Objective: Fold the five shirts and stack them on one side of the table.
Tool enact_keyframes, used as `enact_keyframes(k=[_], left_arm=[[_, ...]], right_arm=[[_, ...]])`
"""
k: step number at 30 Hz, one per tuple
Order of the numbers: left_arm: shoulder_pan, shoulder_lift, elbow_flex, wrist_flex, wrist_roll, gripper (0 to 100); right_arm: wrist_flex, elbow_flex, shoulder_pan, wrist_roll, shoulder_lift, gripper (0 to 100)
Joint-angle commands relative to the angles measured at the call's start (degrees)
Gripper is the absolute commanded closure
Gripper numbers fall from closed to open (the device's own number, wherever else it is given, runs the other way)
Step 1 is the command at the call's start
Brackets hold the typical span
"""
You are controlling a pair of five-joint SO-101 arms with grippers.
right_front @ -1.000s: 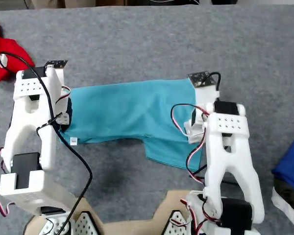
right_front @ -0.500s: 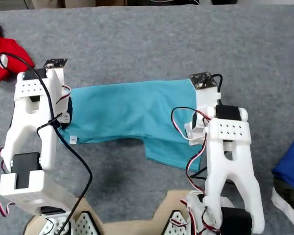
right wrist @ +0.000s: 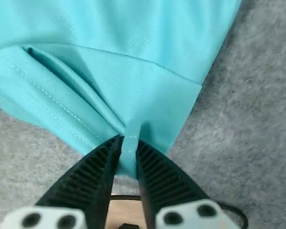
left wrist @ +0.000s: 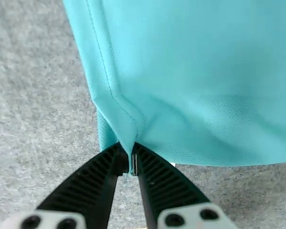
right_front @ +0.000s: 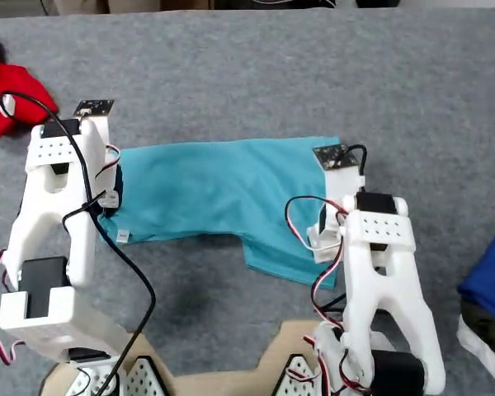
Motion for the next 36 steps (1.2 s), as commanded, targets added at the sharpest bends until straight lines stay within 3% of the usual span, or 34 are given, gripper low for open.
enact_keyframes(k=[1,5,9,12,20,24,27,36], left_arm=[[-0.70,-2.59,-0.44,0.09,-3.08,98],[-1.23,-2.68,-0.62,2.20,-6.42,94],[-2.64,-2.68,-3.87,6.59,-6.86,81],[-4.48,-2.68,-8.26,9.05,-6.86,80],[-6.51,-2.59,-22.86,13.71,-6.51,80],[-2.81,-2.51,-21.10,12.04,-2.81,84],[-0.26,-2.51,-17.67,10.99,-2.20,90],[1.49,-2.51,-13.19,11.34,-2.46,93]], right_arm=[[-1.76,-0.04,1.27,0.44,-1.98,99.3],[-2.02,-0.13,0.92,0.44,-2.15,96.0],[-1.49,-0.13,1.19,0.44,-2.15,78.8],[-1.23,-0.48,0.92,0.44,-2.24,71.3],[6.33,-12.53,-3.38,0.00,-1.71,79.4],[3.08,-12.97,-10.07,-0.35,-1.63,89.1],[0.35,-11.82,-15.25,-5.45,0.40,95.6],[-5.45,-14.81,-20.35,-14.24,16.22,96.4]])
